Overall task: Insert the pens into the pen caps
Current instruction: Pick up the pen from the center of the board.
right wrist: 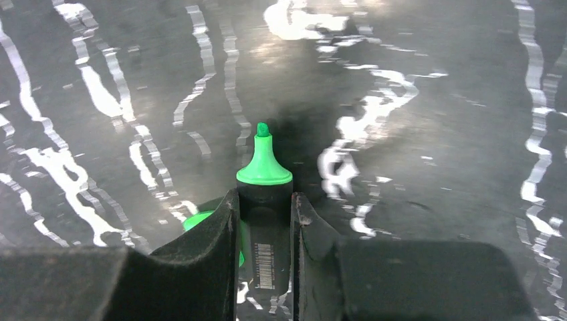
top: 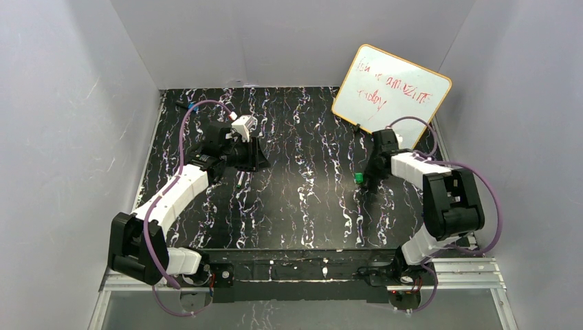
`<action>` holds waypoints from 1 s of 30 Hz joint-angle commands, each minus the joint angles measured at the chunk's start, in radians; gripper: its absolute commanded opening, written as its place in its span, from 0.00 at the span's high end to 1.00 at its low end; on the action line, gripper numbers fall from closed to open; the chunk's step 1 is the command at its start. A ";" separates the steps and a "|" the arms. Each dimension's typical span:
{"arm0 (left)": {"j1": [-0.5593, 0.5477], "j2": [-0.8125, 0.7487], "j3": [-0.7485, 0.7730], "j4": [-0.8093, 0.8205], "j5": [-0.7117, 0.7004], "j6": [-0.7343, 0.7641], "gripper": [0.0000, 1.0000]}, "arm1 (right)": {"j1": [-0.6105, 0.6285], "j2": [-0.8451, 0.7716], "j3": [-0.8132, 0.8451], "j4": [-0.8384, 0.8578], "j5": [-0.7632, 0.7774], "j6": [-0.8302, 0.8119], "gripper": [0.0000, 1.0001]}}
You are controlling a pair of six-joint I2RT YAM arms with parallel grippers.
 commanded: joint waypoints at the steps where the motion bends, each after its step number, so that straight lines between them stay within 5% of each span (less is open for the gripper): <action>1: 0.008 0.004 0.008 -0.019 0.014 0.017 0.59 | 0.093 0.065 0.029 -0.004 -0.047 0.000 0.99; 8: 0.008 -0.006 -0.001 -0.012 0.002 0.019 0.59 | 0.179 0.069 0.076 -0.024 -0.034 0.026 0.99; 18: -0.034 -0.210 -0.100 0.147 0.066 -0.017 0.59 | 0.181 -0.310 0.151 -0.065 0.058 0.025 0.99; 25: -0.176 -0.346 -0.161 0.293 0.084 -0.098 0.58 | 0.211 -0.571 0.079 0.128 -0.147 0.052 0.99; 30: -0.294 -0.372 -0.184 0.423 -0.028 -0.187 0.57 | 0.302 -0.589 0.079 0.144 -0.165 0.113 0.99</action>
